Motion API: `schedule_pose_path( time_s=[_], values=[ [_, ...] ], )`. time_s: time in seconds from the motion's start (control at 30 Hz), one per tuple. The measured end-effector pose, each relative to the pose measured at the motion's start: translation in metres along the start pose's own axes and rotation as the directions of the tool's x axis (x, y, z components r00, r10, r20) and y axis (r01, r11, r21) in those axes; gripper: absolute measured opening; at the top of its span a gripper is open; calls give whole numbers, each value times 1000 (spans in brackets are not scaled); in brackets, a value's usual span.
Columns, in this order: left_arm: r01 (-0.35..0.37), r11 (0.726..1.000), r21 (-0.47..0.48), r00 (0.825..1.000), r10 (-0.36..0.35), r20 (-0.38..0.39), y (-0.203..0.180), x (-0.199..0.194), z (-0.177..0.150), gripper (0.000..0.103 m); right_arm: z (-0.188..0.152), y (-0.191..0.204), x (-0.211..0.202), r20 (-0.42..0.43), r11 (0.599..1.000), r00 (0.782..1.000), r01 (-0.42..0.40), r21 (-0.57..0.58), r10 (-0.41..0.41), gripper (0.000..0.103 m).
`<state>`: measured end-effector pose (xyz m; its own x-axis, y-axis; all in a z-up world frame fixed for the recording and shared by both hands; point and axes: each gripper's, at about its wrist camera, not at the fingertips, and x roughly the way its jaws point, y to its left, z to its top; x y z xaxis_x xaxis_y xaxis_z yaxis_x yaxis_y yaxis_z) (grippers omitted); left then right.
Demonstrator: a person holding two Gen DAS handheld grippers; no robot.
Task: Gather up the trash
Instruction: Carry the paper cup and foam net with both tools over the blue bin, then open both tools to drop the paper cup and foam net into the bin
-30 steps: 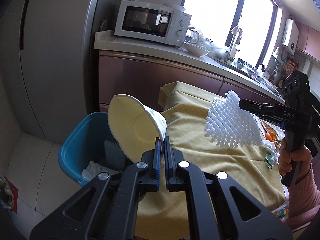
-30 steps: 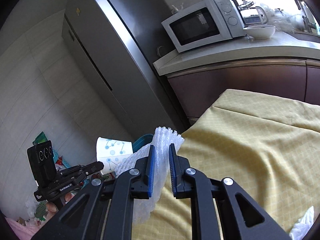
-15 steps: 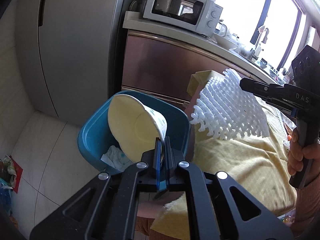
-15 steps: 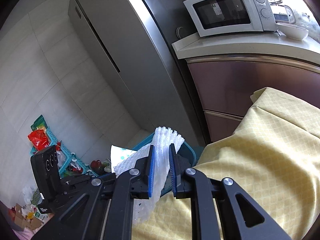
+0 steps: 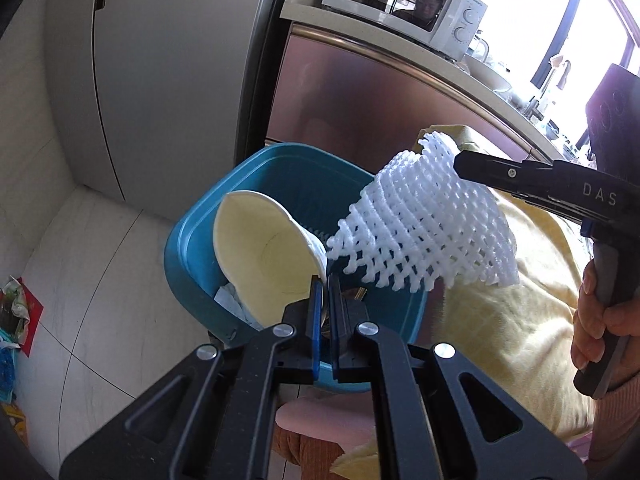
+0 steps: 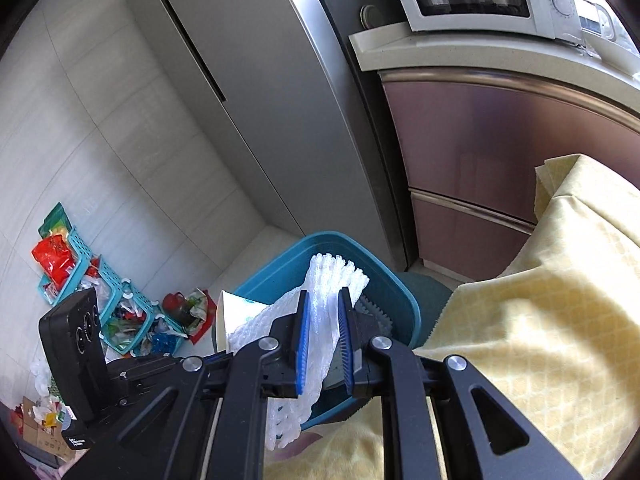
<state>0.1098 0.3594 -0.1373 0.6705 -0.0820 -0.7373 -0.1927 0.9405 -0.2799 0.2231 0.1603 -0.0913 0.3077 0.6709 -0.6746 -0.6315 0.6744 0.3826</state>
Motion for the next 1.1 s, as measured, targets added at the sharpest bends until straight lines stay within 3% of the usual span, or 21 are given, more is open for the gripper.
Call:
schedule_pose_path(
  time_s=[0.27,0.63,0.87,1.1],
  values=[
    [2,999,-43,1000,-3,-23,14,14,-6,4,-2,2,23,-50,1000,998,22,3,-22,18],
    [8,999,-36,1000,-6,31,6,0,-6,4,-9,-8,31,-73,999,997,32,30,-30,26],
    [28,999,20,997,-29,76,-17,-21,-5,16,-19,-11,0,-31,1000,999,16,6,-16,29],
    [71,991,113,989,-85,124,-59,-43,-7,26,-35,-16,-62,65,1000,998,5,-15,-4,30]
  ],
)
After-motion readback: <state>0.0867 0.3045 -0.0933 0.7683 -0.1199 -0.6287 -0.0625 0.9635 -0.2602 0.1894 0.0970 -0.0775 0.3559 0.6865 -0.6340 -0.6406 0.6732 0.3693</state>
